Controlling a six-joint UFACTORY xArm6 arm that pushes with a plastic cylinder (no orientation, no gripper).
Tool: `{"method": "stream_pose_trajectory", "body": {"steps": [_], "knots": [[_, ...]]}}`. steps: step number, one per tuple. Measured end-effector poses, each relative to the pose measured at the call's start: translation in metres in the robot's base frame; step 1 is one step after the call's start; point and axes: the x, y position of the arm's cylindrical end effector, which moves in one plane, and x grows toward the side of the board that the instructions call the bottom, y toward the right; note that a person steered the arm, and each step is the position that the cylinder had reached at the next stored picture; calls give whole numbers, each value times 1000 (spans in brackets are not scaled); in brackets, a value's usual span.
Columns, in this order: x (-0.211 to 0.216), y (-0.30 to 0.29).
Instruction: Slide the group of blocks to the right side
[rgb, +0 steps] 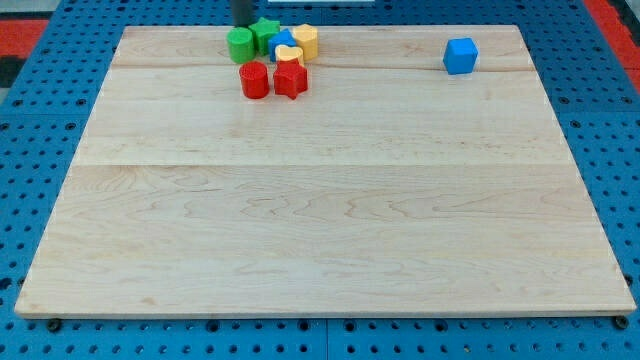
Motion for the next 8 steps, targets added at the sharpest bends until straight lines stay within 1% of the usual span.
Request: {"method": "stream_pose_trajectory", "body": {"steps": [1,2,3,4,5,6,7,8], "knots": [[7,35],[-6,12],[-6,-3],[11,-38],[16,-81],[39,-50],[41,26],[48,-43]]}}
